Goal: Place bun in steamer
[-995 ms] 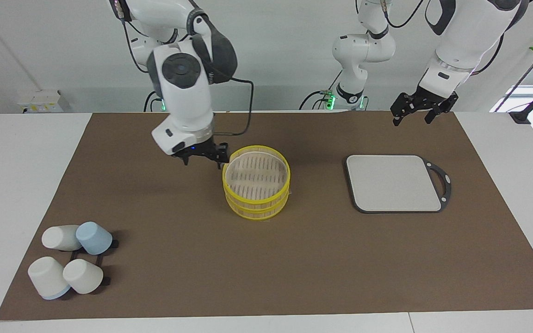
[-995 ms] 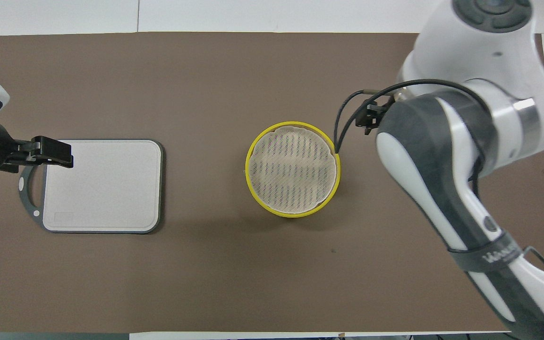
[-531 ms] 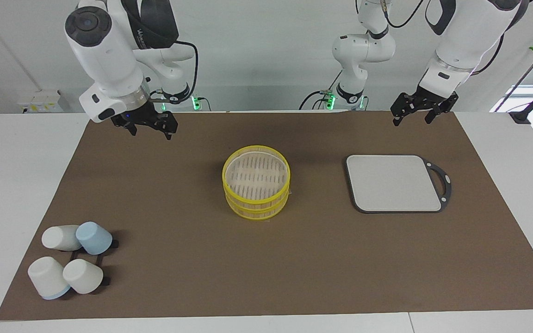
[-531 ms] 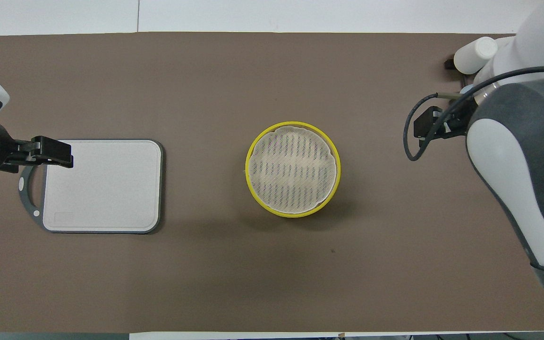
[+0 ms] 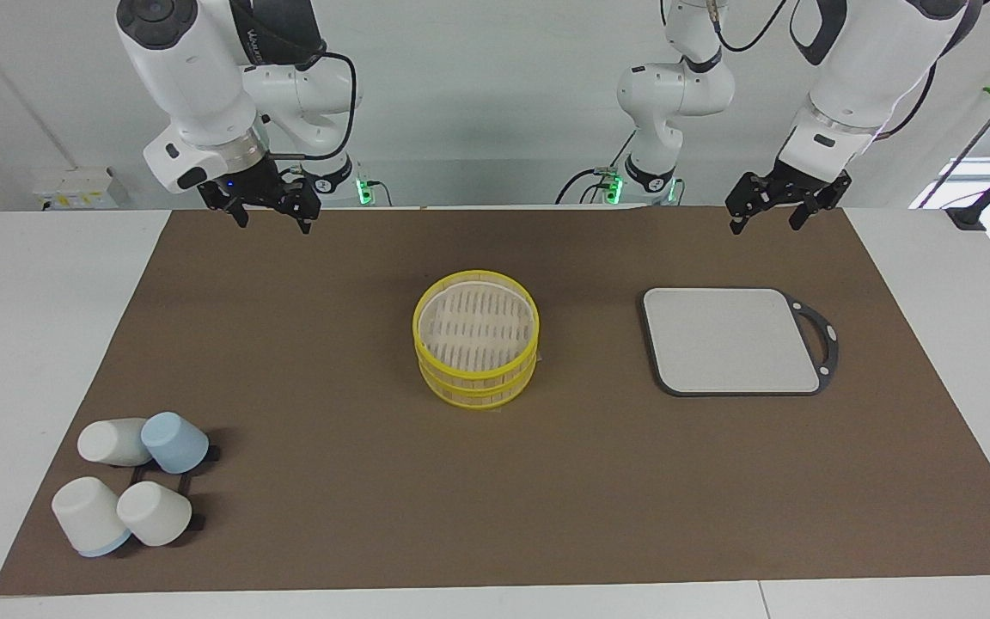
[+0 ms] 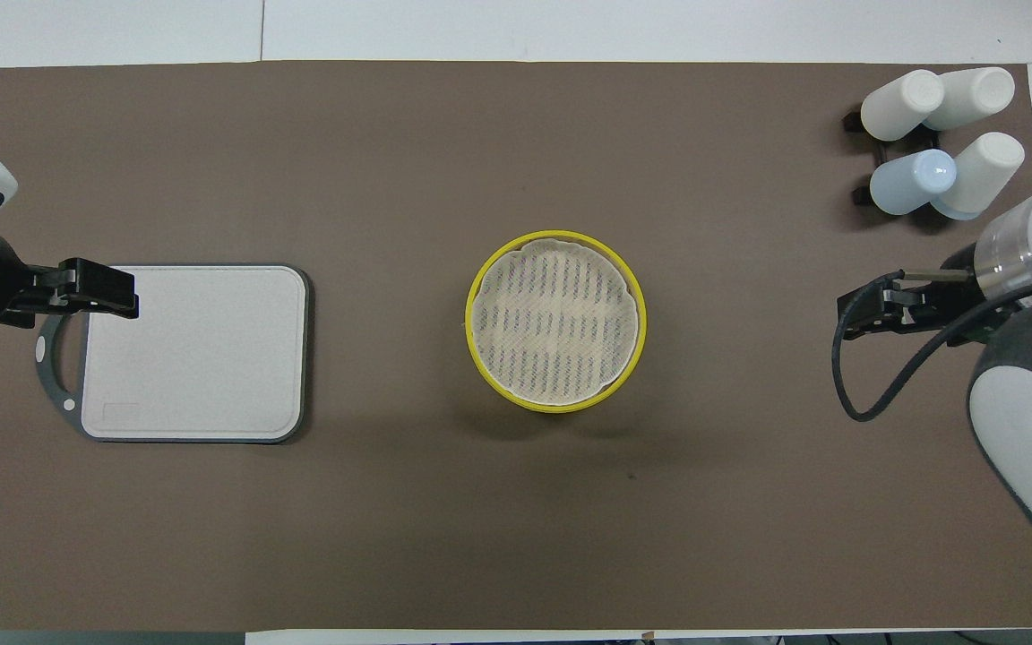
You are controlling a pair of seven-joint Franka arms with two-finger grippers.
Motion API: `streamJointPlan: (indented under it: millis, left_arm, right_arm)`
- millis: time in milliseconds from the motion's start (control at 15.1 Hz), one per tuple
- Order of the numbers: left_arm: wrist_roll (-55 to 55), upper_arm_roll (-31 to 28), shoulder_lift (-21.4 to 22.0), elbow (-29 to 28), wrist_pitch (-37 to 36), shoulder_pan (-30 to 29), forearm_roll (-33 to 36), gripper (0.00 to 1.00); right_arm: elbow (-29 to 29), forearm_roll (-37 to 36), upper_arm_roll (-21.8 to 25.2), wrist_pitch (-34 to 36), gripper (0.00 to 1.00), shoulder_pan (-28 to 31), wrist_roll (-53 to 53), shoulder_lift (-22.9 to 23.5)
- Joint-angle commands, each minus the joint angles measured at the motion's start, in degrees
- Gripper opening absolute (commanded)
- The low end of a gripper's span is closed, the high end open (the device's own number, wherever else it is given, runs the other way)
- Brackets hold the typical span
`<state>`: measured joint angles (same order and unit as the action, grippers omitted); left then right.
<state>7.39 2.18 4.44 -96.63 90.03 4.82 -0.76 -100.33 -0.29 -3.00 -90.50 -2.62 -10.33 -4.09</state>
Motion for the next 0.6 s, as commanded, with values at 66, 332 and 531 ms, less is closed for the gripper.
streamJointPlan:
  millis: [66, 332, 531]
  left_arm:
    - [-0.9, 0.4, 0.7, -0.1, -0.3, -0.9, -0.6, 1.00]
    - [-1.0, 0.3, 0.7, -0.1, -0.2, -0.9, -0.6, 1.00]
    - [-1.0, 0.3, 0.7, -0.1, -0.3, -0.9, -0.6, 1.00]
  right_arm:
    - [1.5, 0.6, 1.9, -2.7, 1.00, 0.6, 4.8, 2.2]
    - [2.4, 0.4, 1.9, -3.7, 1.00, 0.6, 5.0, 3.5]
    - [5.3, -0.6, 1.9, 0.3, 1.00, 0.5, 5.2, 5.1]
